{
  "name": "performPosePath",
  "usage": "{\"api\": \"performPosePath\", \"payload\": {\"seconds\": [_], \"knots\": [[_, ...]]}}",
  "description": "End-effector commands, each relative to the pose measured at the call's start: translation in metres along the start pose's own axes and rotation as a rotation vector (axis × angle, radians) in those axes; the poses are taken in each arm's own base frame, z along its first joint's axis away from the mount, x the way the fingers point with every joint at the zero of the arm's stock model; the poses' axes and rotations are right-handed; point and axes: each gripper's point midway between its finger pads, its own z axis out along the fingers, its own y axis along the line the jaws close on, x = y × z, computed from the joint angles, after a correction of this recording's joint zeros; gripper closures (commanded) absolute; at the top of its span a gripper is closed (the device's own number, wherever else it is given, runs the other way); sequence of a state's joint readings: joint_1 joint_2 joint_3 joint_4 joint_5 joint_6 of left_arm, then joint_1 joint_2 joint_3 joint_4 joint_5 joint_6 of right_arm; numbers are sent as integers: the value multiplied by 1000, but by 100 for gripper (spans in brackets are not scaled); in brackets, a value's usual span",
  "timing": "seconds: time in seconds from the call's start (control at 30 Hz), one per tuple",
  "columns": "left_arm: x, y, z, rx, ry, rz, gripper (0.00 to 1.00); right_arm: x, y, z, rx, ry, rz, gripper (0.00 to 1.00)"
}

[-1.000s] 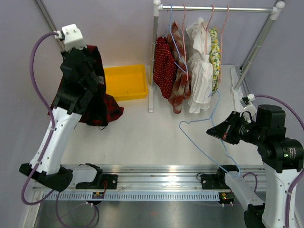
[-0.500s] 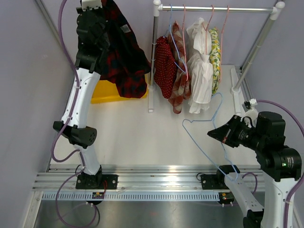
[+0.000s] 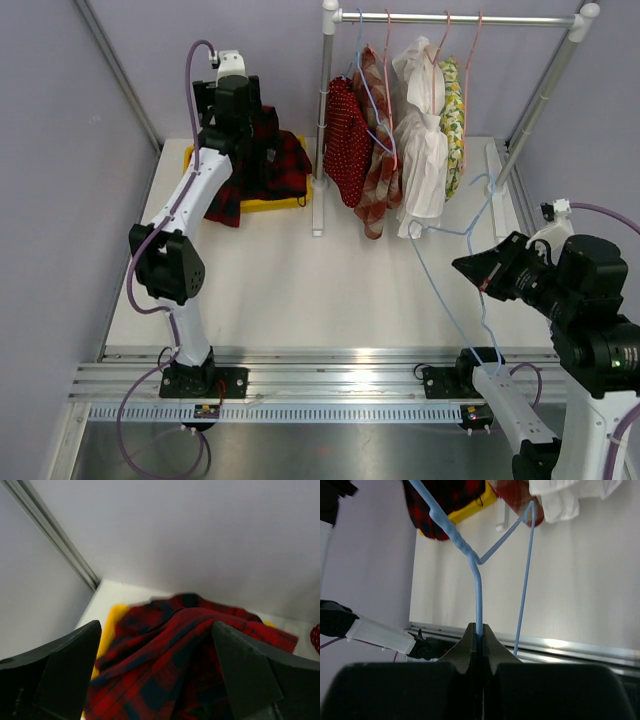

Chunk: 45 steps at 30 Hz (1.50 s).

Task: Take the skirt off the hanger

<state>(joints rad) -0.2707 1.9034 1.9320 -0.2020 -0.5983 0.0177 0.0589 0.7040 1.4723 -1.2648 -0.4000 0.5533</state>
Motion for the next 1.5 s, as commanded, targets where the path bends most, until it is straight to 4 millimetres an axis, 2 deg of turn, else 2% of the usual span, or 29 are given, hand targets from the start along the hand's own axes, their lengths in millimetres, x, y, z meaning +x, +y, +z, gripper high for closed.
{"api": "performPosePath", "payload": {"seconds": [0.0, 0.07, 0.13, 0.17, 0.2, 0.3, 0.33, 0.4, 0.43, 0.5, 0.53, 0.57, 0.6, 0.73, 0.77, 0.8, 0.87, 0.93, 0.97, 1.0, 1.03, 1.07, 1.1, 1.13, 1.17, 1.23, 1.27, 1.3, 1.47], "knots": [[27, 2, 14, -1, 90, -154, 1, -46, 31, -27, -69, -222, -118, 100], [50, 1, 11, 12, 203, -187, 1, -64, 42, -42, -80, -315, -159, 100], [46, 5, 2, 30, 237, -203, 1, -88, 38, -49, -9, -403, -184, 100], [42, 6, -4, 42, 239, -215, 1, -100, 26, -51, 72, -449, -178, 100], [30, 10, -18, 64, 227, -227, 1, -113, 21, -47, 125, -462, -186, 100], [22, 12, -49, 127, 245, -253, 1, -145, 4, -41, 268, -526, -192, 100], [23, 19, -68, 145, 258, -259, 1, -153, 1, -39, 295, -542, -211, 100], [27, 23, -91, 175, 271, -274, 1, -180, -3, -35, 360, -607, -217, 100], [32, 26, -115, 219, 282, -288, 1, -189, -5, -34, 385, -626, -230, 100], [48, 21, -137, 286, 303, -272, 1, -213, -6, -23, 419, -670, -248, 100], [79, 22, -146, 297, 347, -227, 1, -225, -2, -19, 415, -701, -253, 100], [77, 27, -163, 312, 320, -220, 1, -234, -5, -7, 436, -696, -251, 100], [84, 33, -169, 296, 321, -213, 1, -243, 1, -8, 429, -717, -258, 100], [135, 48, -206, 291, 446, -203, 1, -279, 10, 9, 427, -774, -286, 100], [145, 51, -222, 304, 454, -207, 1, -286, 4, 23, 456, -762, -289, 100], [149, 52, -230, 318, 459, -212, 1, -294, 10, 23, 450, -779, -298, 100], [159, 55, -255, 351, 464, -229, 1, -308, 12, 38, 455, -773, -310, 100], [164, 59, -268, 366, 463, -230, 1, -319, 12, 47, 462, -779, -318, 100], [167, 61, -273, 369, 467, -226, 1, -324, 7, 60, 474, -765, -319, 100], [172, 66, -279, 371, 464, -223, 1, -330, 12, 59, 465, -782, -331, 100], [179, 70, -283, 362, 481, -207, 1, -336, 14, 62, 458, -793, -331, 100], [182, 73, -285, 356, 480, -203, 1, -339, 11, 75, 448, -772, -332, 100], [194, 77, -287, 344, 499, -187, 1, -346, 14, 74, 431, -791, -322, 100], [196, 79, -289, 342, 491, -187, 1, -351, 14, 77, 418, -799, -319, 100], [201, 81, -290, 335, 496, -185, 1, -355, 15, 88, 398, -786, -323, 100], [200, 80, -292, 345, 482, -188, 1, -364, 13, 96, 389, -793, -324, 100], [198, 79, -292, 349, 474, -192, 1, -367, 12, 108, 382, -782, -327, 100], [197, 78, -292, 354, 463, -195, 1, -379, -3, 103, 411, -802, -311, 100], [199, 75, -293, 370, 462, -194, 1, -408, -23, 131, 321, -798, -261, 100]]}}
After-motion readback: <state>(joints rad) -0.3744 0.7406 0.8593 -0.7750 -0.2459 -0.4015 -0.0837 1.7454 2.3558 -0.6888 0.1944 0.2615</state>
